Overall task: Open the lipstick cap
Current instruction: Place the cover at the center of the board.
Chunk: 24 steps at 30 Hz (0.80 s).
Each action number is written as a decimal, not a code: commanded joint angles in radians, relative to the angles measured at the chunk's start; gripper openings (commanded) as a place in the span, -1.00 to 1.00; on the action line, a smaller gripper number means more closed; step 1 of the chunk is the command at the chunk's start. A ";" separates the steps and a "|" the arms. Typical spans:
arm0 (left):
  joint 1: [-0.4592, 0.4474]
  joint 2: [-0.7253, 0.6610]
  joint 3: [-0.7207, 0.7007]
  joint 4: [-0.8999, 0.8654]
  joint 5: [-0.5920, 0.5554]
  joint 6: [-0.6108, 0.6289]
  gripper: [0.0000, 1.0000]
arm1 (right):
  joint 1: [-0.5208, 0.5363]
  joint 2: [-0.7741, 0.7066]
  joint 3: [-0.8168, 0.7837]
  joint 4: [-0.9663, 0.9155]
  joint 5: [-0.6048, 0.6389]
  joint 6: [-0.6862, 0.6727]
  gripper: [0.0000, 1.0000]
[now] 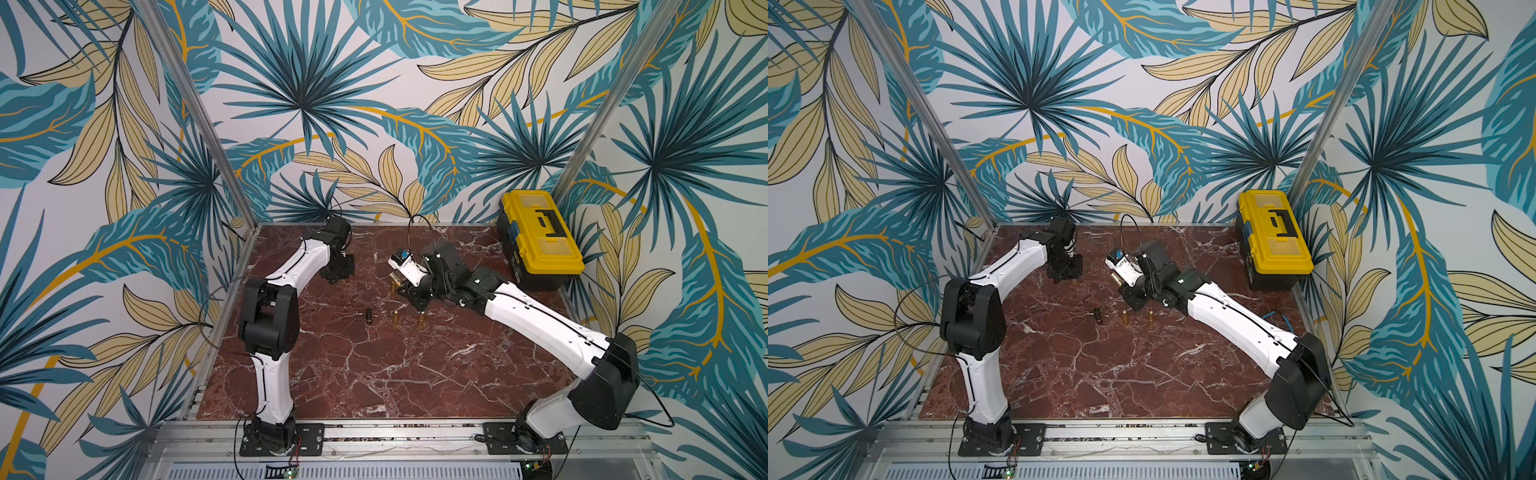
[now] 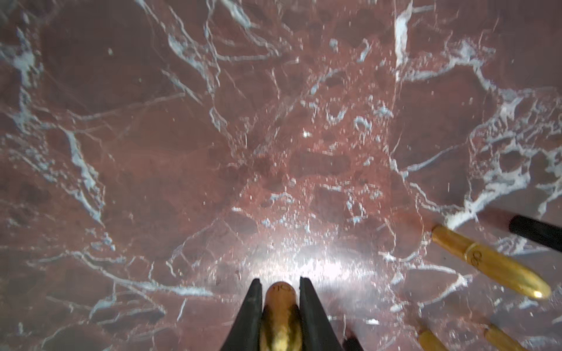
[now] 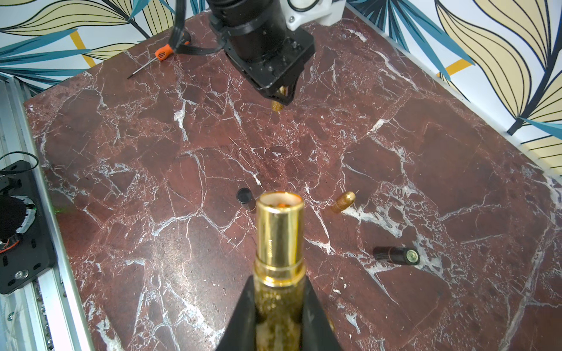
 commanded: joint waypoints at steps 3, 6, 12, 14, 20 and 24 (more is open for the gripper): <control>0.004 0.036 -0.052 0.101 -0.063 -0.013 -1.00 | 0.005 -0.026 -0.003 0.007 0.024 0.003 -1.00; 0.011 0.042 -0.090 0.142 -0.051 -0.024 -0.93 | 0.006 -0.024 -0.007 0.013 0.026 0.006 -1.00; 0.017 0.044 -0.143 0.186 -0.062 -0.032 -0.94 | 0.007 -0.025 -0.006 0.015 0.024 0.007 -1.00; 0.018 0.042 -0.157 0.195 -0.065 -0.035 -0.94 | 0.007 -0.027 -0.008 0.015 0.025 0.008 -1.00; 0.018 0.042 -0.201 0.228 -0.067 -0.045 -0.87 | 0.010 -0.024 -0.013 0.020 0.026 0.015 -1.00; 0.017 0.036 -0.231 0.237 -0.066 -0.051 -0.63 | 0.013 -0.024 -0.015 0.018 0.034 0.016 -1.00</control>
